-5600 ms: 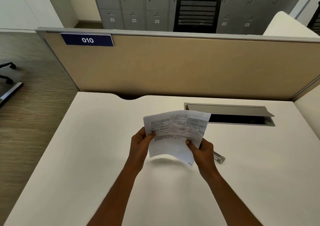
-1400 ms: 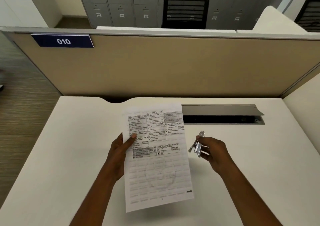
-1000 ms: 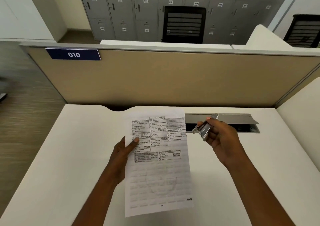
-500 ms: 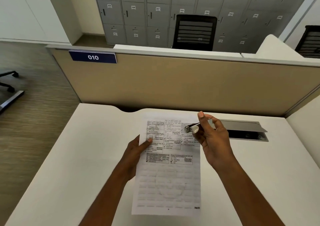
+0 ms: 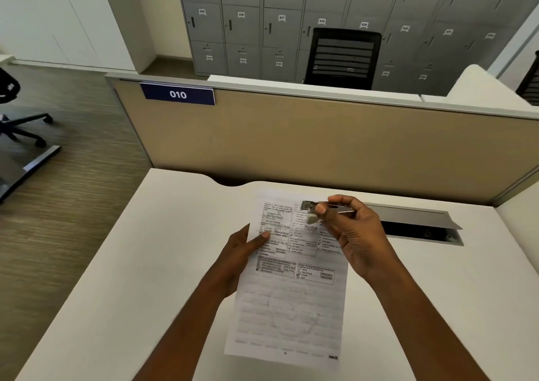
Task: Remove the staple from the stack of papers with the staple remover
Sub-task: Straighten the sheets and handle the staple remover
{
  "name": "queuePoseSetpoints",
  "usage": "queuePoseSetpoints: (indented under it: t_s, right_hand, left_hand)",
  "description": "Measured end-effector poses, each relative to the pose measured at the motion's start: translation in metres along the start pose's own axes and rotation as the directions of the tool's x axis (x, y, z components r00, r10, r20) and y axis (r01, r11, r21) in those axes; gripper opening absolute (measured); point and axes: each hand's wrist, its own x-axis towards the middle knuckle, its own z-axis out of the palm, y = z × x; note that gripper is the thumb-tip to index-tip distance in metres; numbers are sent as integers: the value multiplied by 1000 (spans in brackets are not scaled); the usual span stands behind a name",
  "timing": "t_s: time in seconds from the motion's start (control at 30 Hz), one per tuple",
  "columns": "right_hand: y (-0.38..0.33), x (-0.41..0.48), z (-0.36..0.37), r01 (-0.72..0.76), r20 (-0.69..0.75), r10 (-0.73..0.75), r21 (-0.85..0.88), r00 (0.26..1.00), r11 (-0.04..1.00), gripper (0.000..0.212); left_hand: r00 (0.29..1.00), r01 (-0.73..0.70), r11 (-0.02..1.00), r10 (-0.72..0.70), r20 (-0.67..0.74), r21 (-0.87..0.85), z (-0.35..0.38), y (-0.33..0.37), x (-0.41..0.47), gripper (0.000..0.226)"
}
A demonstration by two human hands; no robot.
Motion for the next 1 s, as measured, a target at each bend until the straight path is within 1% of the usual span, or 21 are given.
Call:
queuePoseSetpoints:
  t_s: [0.07,0.13,0.2,0.3,0.4,0.47,0.57,0.63,0.67,0.73,0.77,0.87,0.97,1.0]
  right_hand:
    - [0,-1,3,-13,41,14,-26,999,1000,46]
    - [0,-1,4,-38,79,38,0,996,999,42]
    - [0,0,3,-79,116,76,26,990,997,45]
    - [4,1,3,-99,131,98,6,987,995,48]
    - [10,3,4,-69,84,70,-20,994,997,41]
    - [12,6,5,-31,63,34,-56,997,998,43]
    - [9,10,7,42,52,-33,-168,998,985,45]
    - [4,12,9,112,65,-98,-274,993,955,43]
    - [1,14,10,164,91,-141,-350,986,922,42]
    - [-9,17,14,274,178,-211,-519,961,810,41]
    - [-14,20,16,319,225,-229,-577,947,752,41]
    - [-32,29,25,420,346,-243,-670,906,612,41]
    - [-47,38,36,475,427,-209,-768,880,430,44]
    - [-50,41,39,484,444,-193,-784,875,390,45]
  left_hand:
    - [1000,-3,1000,3,10,4,1,0,-1,27]
    - [1000,0,1000,0,17,8,3,0,-2,27]
    - [1000,0,1000,-1,22,11,4,0,-4,27]
    - [1000,1,1000,-2,27,24,5,0,-6,27]
    - [1000,7,999,-8,22,40,5,1,-7,30]
    - [1000,11,999,-12,20,50,5,1,-8,31]
    - [1000,8,999,-10,28,54,6,3,-8,29]
    - [999,5,998,-7,31,59,7,4,-9,27]
    - [999,4,998,-6,31,66,7,5,-9,27]
    - [999,2,997,-4,33,80,7,5,-9,27]
    - [999,-1,996,-2,35,90,7,5,-9,27]
    - [999,-14,993,10,38,120,7,6,-9,25]
    - [999,-25,990,19,45,141,9,8,-9,25]
    - [999,-30,988,23,48,148,10,9,-10,25]
